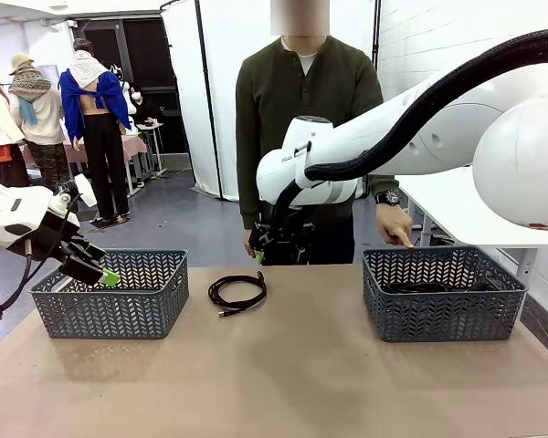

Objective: Organize the cables according to human instructions.
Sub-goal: Pick up a bundle of cables and place it in the basket indicated by the human.

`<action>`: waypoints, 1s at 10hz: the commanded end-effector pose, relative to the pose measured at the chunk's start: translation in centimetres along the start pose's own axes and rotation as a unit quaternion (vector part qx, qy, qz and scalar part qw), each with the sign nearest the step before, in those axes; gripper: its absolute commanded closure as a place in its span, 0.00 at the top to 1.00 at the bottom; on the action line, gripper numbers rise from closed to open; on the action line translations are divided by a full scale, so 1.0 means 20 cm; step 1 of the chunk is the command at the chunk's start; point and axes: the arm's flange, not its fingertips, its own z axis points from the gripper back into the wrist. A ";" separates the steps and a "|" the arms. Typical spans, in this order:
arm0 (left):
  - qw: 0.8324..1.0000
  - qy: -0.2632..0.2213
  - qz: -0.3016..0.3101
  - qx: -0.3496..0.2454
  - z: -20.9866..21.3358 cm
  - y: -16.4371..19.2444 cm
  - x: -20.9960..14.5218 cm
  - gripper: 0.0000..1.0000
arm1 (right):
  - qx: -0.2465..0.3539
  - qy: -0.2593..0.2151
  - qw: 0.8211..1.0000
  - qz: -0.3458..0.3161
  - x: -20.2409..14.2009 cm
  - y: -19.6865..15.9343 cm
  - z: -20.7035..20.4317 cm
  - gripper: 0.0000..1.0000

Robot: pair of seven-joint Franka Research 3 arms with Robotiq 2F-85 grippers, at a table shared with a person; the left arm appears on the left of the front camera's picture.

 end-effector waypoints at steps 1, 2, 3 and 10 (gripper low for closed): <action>1.000 -0.004 -0.002 -0.005 -0.01 0.01 -0.01 1.00 | 0.003 -0.004 1.000 0.003 -0.02 0.00 0.04 1.00; 1.000 -0.004 -0.002 -0.005 -0.01 0.01 -0.01 1.00 | 0.003 -0.004 1.000 0.003 -0.02 0.00 0.04 1.00; 1.000 -0.004 -0.002 -0.005 -0.01 0.01 -0.01 1.00 | 0.003 -0.004 1.000 0.003 -0.02 0.00 0.04 1.00; 1.000 -0.004 -0.002 -0.005 -0.01 0.01 -0.01 1.00 | -0.037 -0.004 0.997 -0.061 0.07 0.03 -0.06 1.00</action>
